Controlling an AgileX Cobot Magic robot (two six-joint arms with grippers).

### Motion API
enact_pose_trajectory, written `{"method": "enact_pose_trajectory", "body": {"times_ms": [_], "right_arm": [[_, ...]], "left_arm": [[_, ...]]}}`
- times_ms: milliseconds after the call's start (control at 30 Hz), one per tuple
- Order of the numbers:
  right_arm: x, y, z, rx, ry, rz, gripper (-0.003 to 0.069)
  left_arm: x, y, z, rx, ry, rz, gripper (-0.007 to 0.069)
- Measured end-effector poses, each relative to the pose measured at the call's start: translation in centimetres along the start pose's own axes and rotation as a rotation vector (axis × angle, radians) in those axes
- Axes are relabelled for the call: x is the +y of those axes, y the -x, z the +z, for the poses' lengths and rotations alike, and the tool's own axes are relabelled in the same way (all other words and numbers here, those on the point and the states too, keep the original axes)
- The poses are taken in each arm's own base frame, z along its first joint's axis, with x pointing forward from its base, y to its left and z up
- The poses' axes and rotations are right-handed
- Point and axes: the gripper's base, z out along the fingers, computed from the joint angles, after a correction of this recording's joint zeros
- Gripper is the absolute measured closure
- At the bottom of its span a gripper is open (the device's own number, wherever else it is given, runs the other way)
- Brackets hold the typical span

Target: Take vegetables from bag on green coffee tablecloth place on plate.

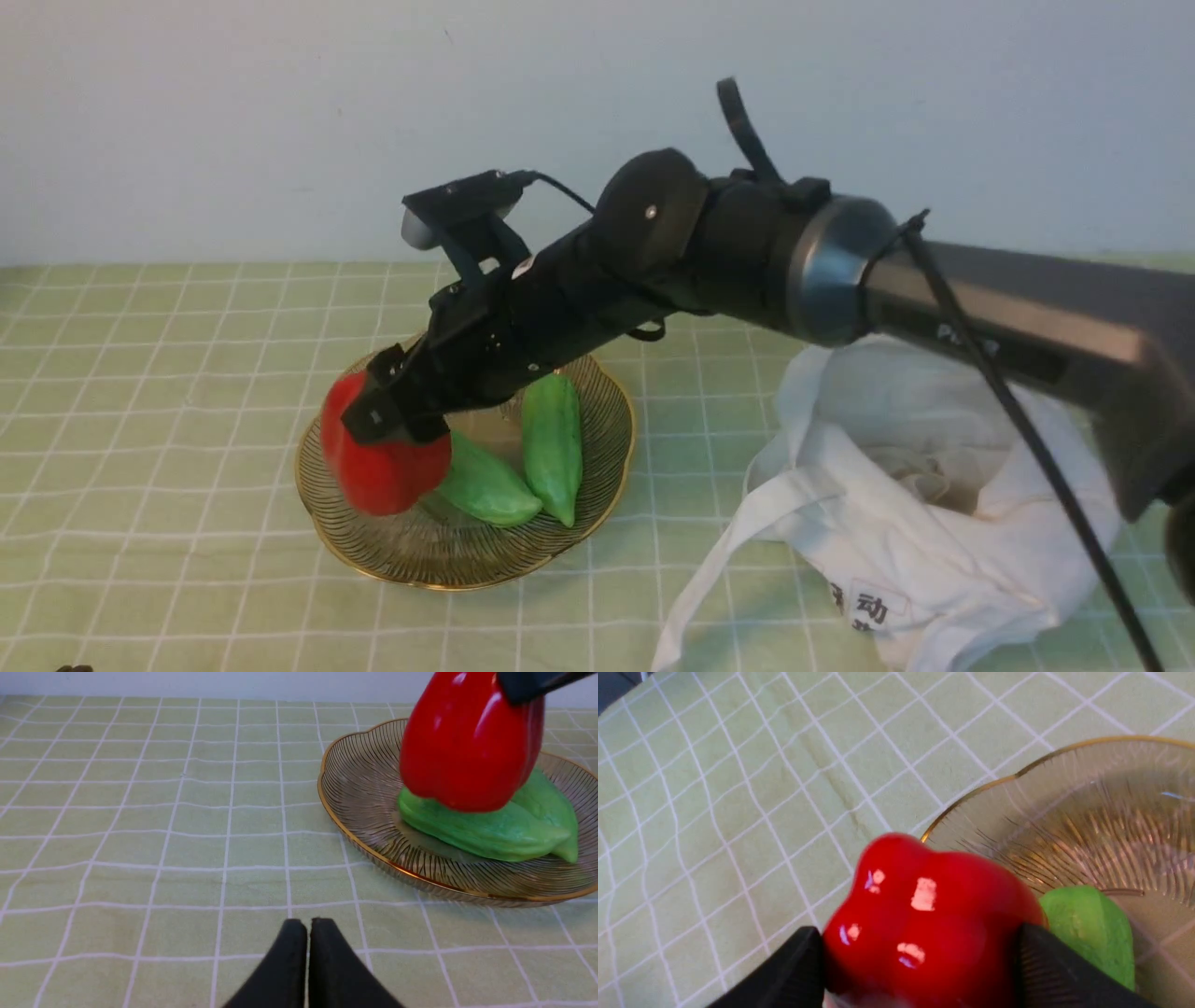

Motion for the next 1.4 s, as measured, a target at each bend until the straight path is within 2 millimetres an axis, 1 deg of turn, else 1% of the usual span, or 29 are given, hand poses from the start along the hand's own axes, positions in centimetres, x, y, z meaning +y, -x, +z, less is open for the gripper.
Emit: {"method": "enact_pose_trajectory", "body": {"times_ms": [100, 167, 267, 300, 333, 367, 400, 500, 633, 700, 733, 767, 800, 867, 900, 933, 967, 1000, 1033, 1100, 1133, 1167, 1200, 1233, 1267, 1300, 1333, 1367, 1400], "right_arm": [[-0.8, -0.6, 1.2, 0.036, -0.028, 0.007, 0.0182], [-1.2, -1.0, 1.4, 0.060, -0.054, -0.005, 0.0180], [-1.3, -1.0, 1.4, 0.069, -0.072, 0.007, 0.0157], [-1.3, -0.9, 1.3, 0.068, -0.079, 0.040, 0.0123], [-1.4, -0.9, 1.3, 0.069, -0.082, 0.063, 0.0101], [-1.4, -0.9, 1.3, 0.070, -0.083, 0.062, 0.0096], [-1.4, -1.0, 1.3, 0.080, -0.085, 0.085, 0.0065], [-1.3, -1.0, 1.1, 0.098, -0.090, 0.089, 0.0040], [-0.9, 0.6, -0.3, 0.147, -0.121, 0.037, 0.0031], [-0.7, 1.8, -1.7, 0.171, -0.168, 0.000, 0.0053], [-0.6, 2.1, -2.1, 0.173, -0.172, -0.005, 0.0057], [-0.3, 3.3, -3.9, 0.187, -0.238, -0.017, 0.0105], [-0.2, 3.5, -4.4, 0.183, -0.248, -0.010, 0.0113], [0.5, 5.7, -8.3, 0.162, -0.376, -0.045, 0.0246], [0.7, 6.0, -9.1, 0.163, -0.397, -0.049, 0.0274], [1.9, 7.8, -13.4, 0.093, -0.495, -0.078, 0.0427], [2.2, 8.1, -14.2, 0.075, -0.504, -0.079, 0.0443], [3.1, 9.0, -17.0, 0.015, -0.553, -0.094, 0.0536], [3.9, 9.5, -19.3, -0.040, -0.588, -0.095, 0.0591], [5.1, 10.0, -22.6, -0.114, -0.634, -0.083, 0.0639], [6.6, 10.2, -26.5, -0.200, -0.672, -0.069, 0.0661], [7.0, 10.1, -27.4, -0.217, -0.678, -0.065, 0.0664], [7.8, 10.0, -29.4, -0.259, -0.691, -0.063, 0.0669], [8.5, 9.8, -31.0, -0.291, -0.695, -0.060, 0.0670], [9.9, 9.3, -34.0, -0.354, -0.698, -0.059, 0.0673], [10.3, 9.2, -34.7, -0.368, -0.698, -0.060, 0.0673], [11.0, 8.8, -36.1, -0.395, -0.696, -0.063, 0.0673], [12.1, 7.8, -38.3, -0.432, -0.689, -0.064, 0.0673], [12.9, 7.0, -39.8, -0.455, -0.683, -0.064, 0.0673]], "left_arm": [[0.0, 0.0, 0.0, 0.000, 0.000, 0.000, 0.0629], [0.0, 0.0, 0.0, 0.000, 0.000, 0.000, 0.0629], [0.0, 0.0, 0.0, 0.000, 0.000, 0.000, 0.0629], [0.0, 0.0, 0.0, 0.000, 0.000, 0.000, 0.0629], [0.0, 0.0, 0.0, 0.000, 0.000, 0.000, 0.0629], [0.0, 0.0, 0.0, 0.000, 0.000, 0.000, 0.0629], [0.0, 0.0, 0.0, 0.000, 0.000, 0.000, 0.0629], [0.0, 0.0, 0.0, 0.000, 0.000, 0.000, 0.0629], [0.0, 0.0, 0.0, 0.000, 0.000, 0.000, 0.0629], [0.0, 0.0, 0.0, 0.000, 0.000, 0.000, 0.0629], [0.0, 0.0, 0.0, 0.000, 0.000, 0.000, 0.0629], [0.0, 0.0, 0.0, 0.000, 0.000, 0.000, 0.0629], [0.0, 0.0, 0.0, 0.000, 0.000, 0.000, 0.0629], [0.0, 0.0, 0.0, 0.000, 0.000, 0.000, 0.0629], [0.0, 0.0, 0.0, 0.000, 0.000, 0.000, 0.0629], [0.0, 0.0, 0.0, 0.000, 0.000, 0.000, 0.0629], [0.0, 0.0, 0.0, 0.000, 0.000, 0.000, 0.0629], [0.0, 0.0, 0.0, 0.000, 0.000, 0.000, 0.0629], [0.0, 0.0, 0.0, 0.000, 0.000, 0.000, 0.0629], [0.0, 0.0, 0.0, 0.000, 0.000, 0.000, 0.0629], [0.0, 0.0, 0.0, 0.000, 0.000, 0.000, 0.0629], [0.0, 0.0, 0.0, 0.000, 0.000, 0.000, 0.0629], [0.0, 0.0, 0.0, 0.000, 0.000, 0.000, 0.0629], [0.0, 0.0, 0.0, 0.000, 0.000, 0.000, 0.0629], [0.0, 0.0, 0.0, 0.000, 0.000, 0.000, 0.0629], [0.0, 0.0, 0.0, 0.000, 0.000, 0.000, 0.0629], [0.0, 0.0, 0.0, 0.000, 0.000, 0.000, 0.0629], [0.0, 0.0, 0.0, 0.000, 0.000, 0.000, 0.0629], [0.0, 0.0, 0.0, 0.000, 0.000, 0.000, 0.0629]]}}
